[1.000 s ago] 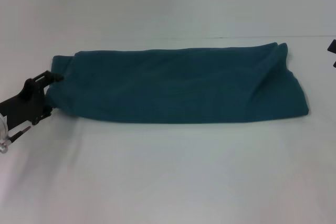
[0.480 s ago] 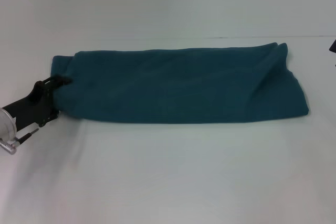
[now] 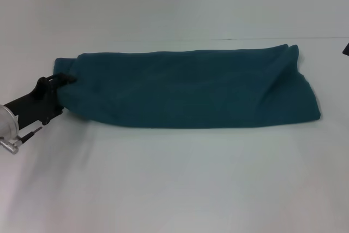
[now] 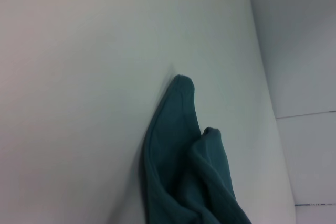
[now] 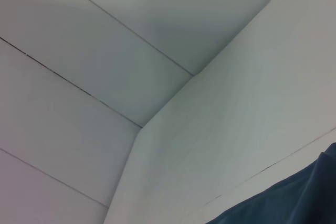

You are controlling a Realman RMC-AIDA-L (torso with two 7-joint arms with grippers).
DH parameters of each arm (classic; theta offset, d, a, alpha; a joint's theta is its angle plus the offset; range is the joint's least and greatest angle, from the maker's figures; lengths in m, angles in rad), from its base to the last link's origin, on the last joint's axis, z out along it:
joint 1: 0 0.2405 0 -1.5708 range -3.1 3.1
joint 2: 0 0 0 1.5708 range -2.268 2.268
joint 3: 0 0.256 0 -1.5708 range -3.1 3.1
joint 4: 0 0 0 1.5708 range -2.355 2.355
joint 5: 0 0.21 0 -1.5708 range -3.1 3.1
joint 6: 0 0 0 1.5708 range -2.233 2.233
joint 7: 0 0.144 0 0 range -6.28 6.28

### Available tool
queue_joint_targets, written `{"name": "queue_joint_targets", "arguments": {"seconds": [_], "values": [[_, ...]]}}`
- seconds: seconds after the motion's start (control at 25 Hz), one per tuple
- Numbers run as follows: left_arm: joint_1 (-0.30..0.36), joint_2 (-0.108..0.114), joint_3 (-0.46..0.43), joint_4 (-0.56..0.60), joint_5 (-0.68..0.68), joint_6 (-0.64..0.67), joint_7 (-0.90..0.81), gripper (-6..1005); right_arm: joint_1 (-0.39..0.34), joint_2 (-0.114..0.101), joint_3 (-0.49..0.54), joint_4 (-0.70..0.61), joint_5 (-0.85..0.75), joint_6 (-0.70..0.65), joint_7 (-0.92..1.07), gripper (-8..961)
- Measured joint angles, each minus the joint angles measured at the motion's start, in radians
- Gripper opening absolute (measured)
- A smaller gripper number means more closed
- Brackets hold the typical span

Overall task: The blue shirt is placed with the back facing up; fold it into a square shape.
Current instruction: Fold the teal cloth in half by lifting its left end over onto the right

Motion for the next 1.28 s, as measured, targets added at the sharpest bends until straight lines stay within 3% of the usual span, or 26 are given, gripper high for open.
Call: {"name": "queue_joint_targets", "arguments": {"seconds": [0.08, 0.32, 0.52, 0.64, 0.88, 1.28], "values": [[0.001, 0.001, -0.001, 0.001, 0.002, -0.001, -0.002, 761, -0.001, 0.000, 0.000, 0.000, 0.000, 0.000, 0.000, 835], [0.001, 0.002, 0.000, -0.004, 0.003, -0.021, 0.003, 593, -0.001, 0.000, 0.000, 0.000, 0.001, 0.000, 0.000, 835], [0.002, 0.002, 0.000, -0.005, 0.004, -0.027, 0.005, 343, -0.002, -0.001, 0.000, 0.000, 0.003, 0.000, 0.000, 835], [0.002, 0.001, 0.000, -0.005, 0.003, -0.028, 0.005, 83, -0.002, -0.001, 0.000, 0.000, 0.002, 0.001, 0.000, 835], [0.016, 0.003, -0.005, 0.012, -0.002, -0.012, 0.054, 42, -0.002, -0.003, 0.000, 0.000, 0.000, 0.002, 0.000, 835], [0.101, 0.012, -0.038, 0.130, -0.006, 0.030, 0.110, 42, -0.004, -0.003, 0.012, 0.033, 0.002, 0.019, 0.007, 836]]}}
